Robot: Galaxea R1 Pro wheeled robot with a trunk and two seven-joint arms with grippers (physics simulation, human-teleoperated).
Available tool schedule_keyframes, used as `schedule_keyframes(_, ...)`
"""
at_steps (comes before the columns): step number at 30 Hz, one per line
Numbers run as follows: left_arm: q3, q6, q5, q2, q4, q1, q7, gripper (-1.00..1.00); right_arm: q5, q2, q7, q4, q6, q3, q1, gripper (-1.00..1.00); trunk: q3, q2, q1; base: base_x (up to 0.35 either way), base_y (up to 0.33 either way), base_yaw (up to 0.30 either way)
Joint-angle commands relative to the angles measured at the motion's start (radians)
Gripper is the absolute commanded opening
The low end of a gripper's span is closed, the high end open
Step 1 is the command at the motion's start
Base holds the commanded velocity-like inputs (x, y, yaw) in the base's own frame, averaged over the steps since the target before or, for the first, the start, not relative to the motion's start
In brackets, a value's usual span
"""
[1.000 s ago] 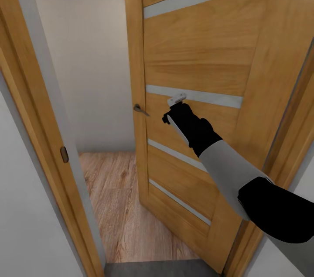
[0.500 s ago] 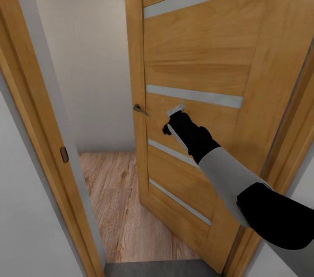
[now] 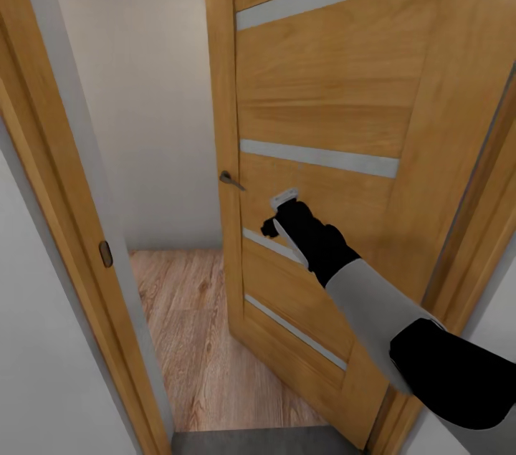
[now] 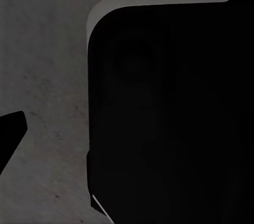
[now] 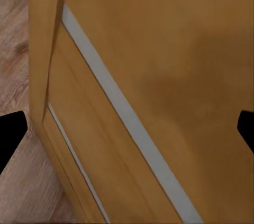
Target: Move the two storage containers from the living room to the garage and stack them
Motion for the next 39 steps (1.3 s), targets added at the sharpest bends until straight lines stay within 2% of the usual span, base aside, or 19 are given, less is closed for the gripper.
schedule_keyframes(1,0.001,-0.001,0.002,0.000,0.000,0.000,0.000,1.00,-0.016,0.000,-0.004,-0.006,0.004,0.003,0.004,1.00,-0.001,-0.001,0.000,0.000,0.000,0.000)
schedule_keyframes(6,0.001,-0.001,0.002,0.000,0.000,0.000,0.000,1.00,-0.046,0.000,0.024,-0.034,0.003,0.008,0.004,1.00,-0.001,-0.001,0.000,0.000,0.000,0.000)
schedule_keyframes(7,0.001,-0.001,0.002,0.000,0.000,0.000,0.000,1.00,-0.107,0.000,0.116,-0.102,0.003,0.011,0.004,1.00,-0.001,-0.001,0.000,0.000,0.000,0.000)
schedule_keyframes(16,0.002,-0.001,0.002,0.000,0.000,0.000,0.001,1.00,-0.109,0.000,0.117,-0.174,0.015,0.013,0.004,1.00,-0.001,-0.001,0.000,0.000,0.000,0.000)
schedule_keyframes(26,0.002,-0.001,0.002,0.000,0.000,0.000,0.000,1.00,-0.111,0.000,0.117,-0.184,0.018,0.013,0.004,1.00,-0.001,-0.001,0.000,0.006,0.000,0.000)
schedule_keyframes(39,0.001,-0.001,0.002,0.000,0.000,0.000,0.000,1.00,-0.108,0.000,0.108,-0.186,0.018,0.014,0.004,1.00,-0.001,-0.001,0.000,0.251,0.000,0.000)
